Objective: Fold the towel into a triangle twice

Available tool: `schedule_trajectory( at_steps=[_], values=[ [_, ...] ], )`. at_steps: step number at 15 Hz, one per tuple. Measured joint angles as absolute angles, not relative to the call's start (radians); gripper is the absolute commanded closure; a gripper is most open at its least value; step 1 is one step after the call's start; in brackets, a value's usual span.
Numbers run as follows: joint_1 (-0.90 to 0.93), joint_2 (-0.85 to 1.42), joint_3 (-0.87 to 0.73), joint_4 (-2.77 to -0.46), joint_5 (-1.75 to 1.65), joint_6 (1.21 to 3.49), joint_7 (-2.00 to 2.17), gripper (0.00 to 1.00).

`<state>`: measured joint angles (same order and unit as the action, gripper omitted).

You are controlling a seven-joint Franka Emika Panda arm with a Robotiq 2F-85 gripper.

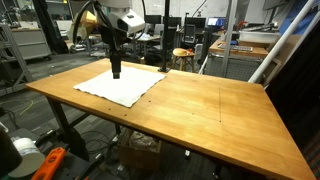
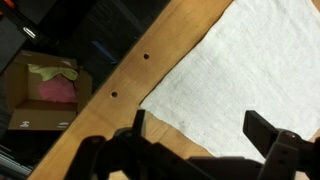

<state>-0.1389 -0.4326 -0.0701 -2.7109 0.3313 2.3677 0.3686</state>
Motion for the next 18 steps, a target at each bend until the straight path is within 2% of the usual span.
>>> schedule_trajectory(
  at_steps=[18],
  values=[
    [-0.105, -0.064, -0.07, -2.638, 0.351, 2.62, 0.369, 0.0]
  ],
)
